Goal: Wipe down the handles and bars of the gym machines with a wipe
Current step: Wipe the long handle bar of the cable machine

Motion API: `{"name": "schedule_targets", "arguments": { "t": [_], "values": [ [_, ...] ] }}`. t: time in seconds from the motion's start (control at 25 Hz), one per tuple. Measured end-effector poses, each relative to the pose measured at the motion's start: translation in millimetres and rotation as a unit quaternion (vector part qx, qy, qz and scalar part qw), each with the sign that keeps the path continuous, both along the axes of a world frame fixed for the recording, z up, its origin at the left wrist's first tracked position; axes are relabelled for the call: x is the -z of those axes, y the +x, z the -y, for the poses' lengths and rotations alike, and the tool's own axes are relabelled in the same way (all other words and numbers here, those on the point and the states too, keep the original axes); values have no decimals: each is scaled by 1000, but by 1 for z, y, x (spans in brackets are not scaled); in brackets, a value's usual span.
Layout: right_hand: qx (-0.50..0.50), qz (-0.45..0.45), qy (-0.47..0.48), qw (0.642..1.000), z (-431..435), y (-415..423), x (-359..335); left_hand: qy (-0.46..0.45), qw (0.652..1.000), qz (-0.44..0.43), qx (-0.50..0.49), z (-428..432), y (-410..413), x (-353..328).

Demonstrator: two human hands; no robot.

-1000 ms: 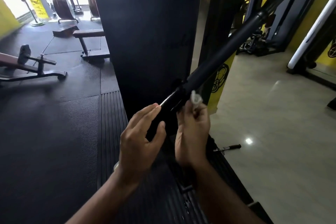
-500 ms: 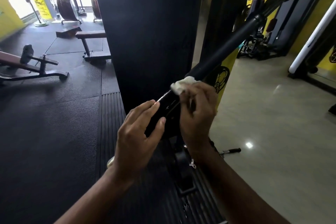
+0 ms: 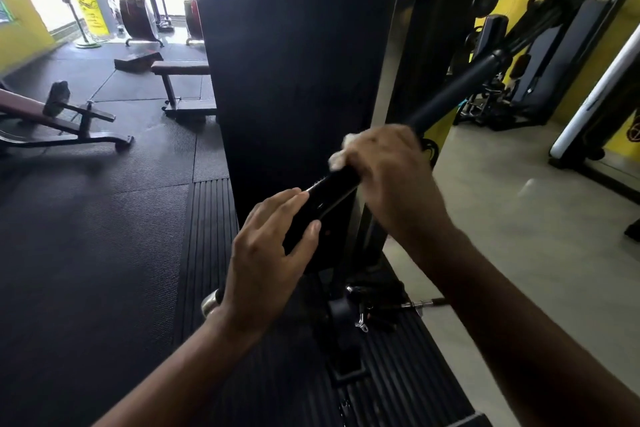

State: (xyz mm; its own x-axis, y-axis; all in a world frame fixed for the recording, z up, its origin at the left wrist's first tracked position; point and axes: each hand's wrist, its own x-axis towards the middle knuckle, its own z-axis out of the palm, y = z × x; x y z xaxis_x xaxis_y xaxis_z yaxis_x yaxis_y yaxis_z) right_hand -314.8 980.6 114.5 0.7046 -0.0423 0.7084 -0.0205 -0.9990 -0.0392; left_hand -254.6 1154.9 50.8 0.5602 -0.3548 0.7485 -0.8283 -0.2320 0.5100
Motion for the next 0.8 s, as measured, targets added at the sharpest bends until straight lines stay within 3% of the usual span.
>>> {"name": "schedule_targets", "arguments": {
  "t": [0.12,0.24,0.4,0.52,0.64,0.72,0.8],
  "values": [
    [-32,-128,-120,984,-5,3,-20,6,1000,-13,2,4,1,-3],
    [46,-220,-49,973,13,15,-59,14,999,-29,11,8,2,-6],
    [11,-370,-55,927,4,30,-70,23,999,-35,29,15,0,-7],
    [65,-392,-36,917,8,30,-83,19,998,-39,41,20,-1,-6],
    [27,-416,-19,909,4,25,-81,19,998,-40,45,20,-4,-6],
    [39,-398,40,915,6,22,-82,22,999,-25,41,21,-5,-5],
    [85,-366,26,926,8,18,-81,31,999,-17,40,22,-8,-5]
  ]
}}
